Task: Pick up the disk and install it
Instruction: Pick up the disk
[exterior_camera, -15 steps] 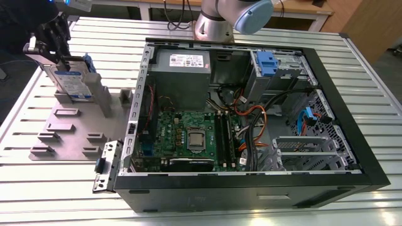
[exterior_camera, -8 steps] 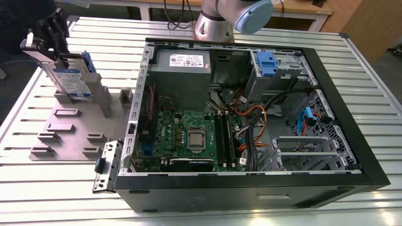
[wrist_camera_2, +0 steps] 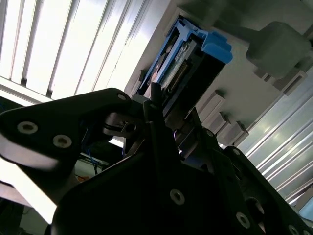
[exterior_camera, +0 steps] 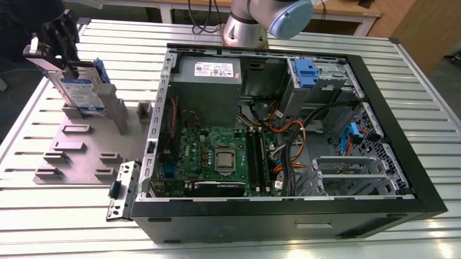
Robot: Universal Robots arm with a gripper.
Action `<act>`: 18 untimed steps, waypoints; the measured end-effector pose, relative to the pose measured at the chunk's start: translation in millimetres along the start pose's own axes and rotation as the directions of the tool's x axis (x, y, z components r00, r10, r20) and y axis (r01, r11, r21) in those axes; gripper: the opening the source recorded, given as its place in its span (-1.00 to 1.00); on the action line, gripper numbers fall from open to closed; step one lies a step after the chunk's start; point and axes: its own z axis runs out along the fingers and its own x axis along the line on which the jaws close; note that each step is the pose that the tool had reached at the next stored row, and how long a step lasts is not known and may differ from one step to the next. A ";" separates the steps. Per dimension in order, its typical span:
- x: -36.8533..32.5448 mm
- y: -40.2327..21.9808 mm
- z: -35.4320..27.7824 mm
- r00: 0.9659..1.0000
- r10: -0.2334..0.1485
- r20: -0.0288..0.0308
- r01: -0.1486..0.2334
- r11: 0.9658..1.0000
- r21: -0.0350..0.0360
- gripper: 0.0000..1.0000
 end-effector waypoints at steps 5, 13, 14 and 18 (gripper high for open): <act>-0.4 0.3 -12.7 1.000 0.000 0.000 0.000 1.000 0.000 -0.31; -1.5 0.9 -48.9 1.000 0.000 0.000 0.000 1.000 0.000 -0.31; -1.6 1.0 -53.4 1.000 0.000 0.000 0.000 1.000 0.000 -0.31; -2.2 1.4 -71.7 1.000 0.000 0.000 0.000 1.000 0.000 -0.31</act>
